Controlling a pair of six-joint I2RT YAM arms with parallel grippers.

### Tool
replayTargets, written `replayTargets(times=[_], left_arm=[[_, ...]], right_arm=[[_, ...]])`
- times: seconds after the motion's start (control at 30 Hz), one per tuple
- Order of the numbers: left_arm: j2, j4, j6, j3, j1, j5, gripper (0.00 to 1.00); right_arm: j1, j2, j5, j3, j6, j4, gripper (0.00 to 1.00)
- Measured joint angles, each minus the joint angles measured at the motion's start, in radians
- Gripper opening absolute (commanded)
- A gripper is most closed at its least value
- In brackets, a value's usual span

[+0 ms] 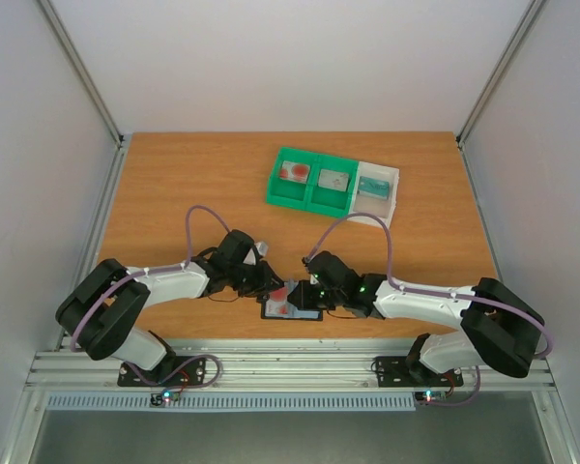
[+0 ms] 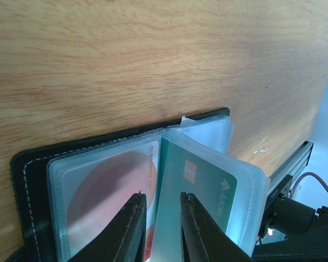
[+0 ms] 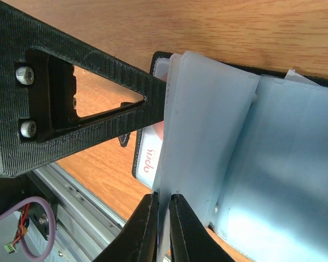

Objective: Take the credit cards out of the card holder

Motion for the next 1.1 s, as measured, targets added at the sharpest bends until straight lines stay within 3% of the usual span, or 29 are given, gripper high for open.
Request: replayTargets(times=[0.13,0.37,0.57,0.77,1.1], left_arm=[[0.000,-0.003,0.000,0.000,0.000,0.000,0.20],[0.000,-0.014,0.004,0.000,0.000,-0.005,0.21],[0.003,-0.017,0.017,0.000,0.000,-0.005,0.21],[0.040,-0.013,0.023,0.000,0.000,-0.010,0.21],[0.061,0.021,0.022,0.000,0.000,0.000,0.21]], right_arm=[[0.000,0.004,-0.002,-0.015,0.003,0.030,0.17],[-0.013,0.006,-0.019,-0.057,0.012,0.113,0.06],[-0.026,0.006,-0.031,-0.072,0.018,0.143,0.21],[-0.029,0.006,-0.039,-0.089,0.019,0.163,0.13],[-0.029,-0.004,-0.030,-0.089,0.019,0.151,0.18]])
